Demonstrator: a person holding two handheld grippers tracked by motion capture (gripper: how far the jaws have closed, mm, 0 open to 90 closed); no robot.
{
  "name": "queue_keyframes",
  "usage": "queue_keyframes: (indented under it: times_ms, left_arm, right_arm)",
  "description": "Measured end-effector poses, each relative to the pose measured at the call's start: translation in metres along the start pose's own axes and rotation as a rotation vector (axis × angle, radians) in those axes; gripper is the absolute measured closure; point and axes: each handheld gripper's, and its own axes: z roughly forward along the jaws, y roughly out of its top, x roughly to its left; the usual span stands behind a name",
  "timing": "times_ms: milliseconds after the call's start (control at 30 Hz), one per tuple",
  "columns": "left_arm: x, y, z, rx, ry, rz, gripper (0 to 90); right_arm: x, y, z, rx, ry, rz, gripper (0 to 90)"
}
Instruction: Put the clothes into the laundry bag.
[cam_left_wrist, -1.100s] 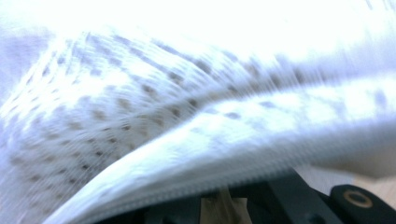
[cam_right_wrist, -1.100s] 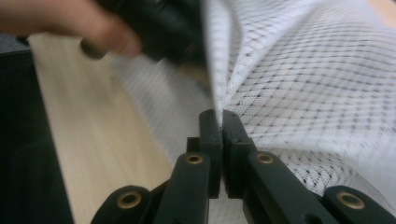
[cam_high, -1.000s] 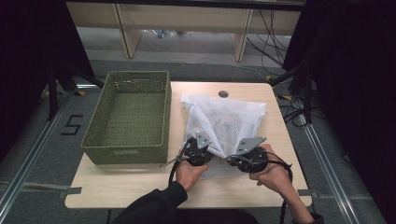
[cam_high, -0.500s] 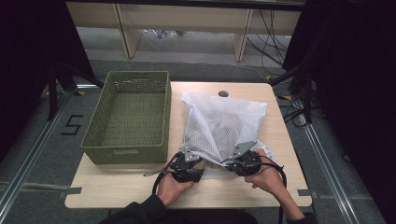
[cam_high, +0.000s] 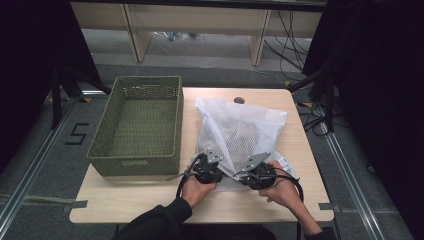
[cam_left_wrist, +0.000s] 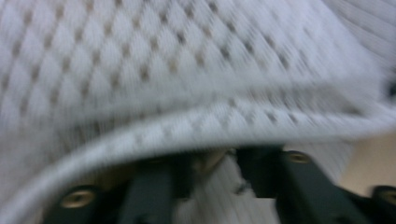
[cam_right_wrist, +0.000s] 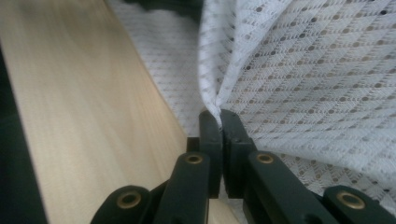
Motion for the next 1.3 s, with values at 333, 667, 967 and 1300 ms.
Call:
queue_keyframes:
  times_ms: [333,667,967,1300]
  left_arm:
    - [-0.009,-0.025,-0.043,0.084,-0.021,0.055,45.6]
    - [-0.014,-0.018,-0.015,0.103,-0.044,0.075,38.2]
    - [-0.011,-0.02,-0.014,0.062,-0.033,0.1,87.2]
    - [-0.002,-0.026,-0.022,0.057,-0.022,0.1,88.6]
  right_arm:
    - [-0.01,0.005,0.019,0.001,-0.027,0.011,89.5]
    - [-0.014,0.007,0.018,-0.007,-0.022,0.013,89.5]
    - [0.002,0.013,0.023,-0.008,-0.027,0.127,89.5]
    - [-0.024,0.033,0.042,-0.056,-0.089,0.042,89.5]
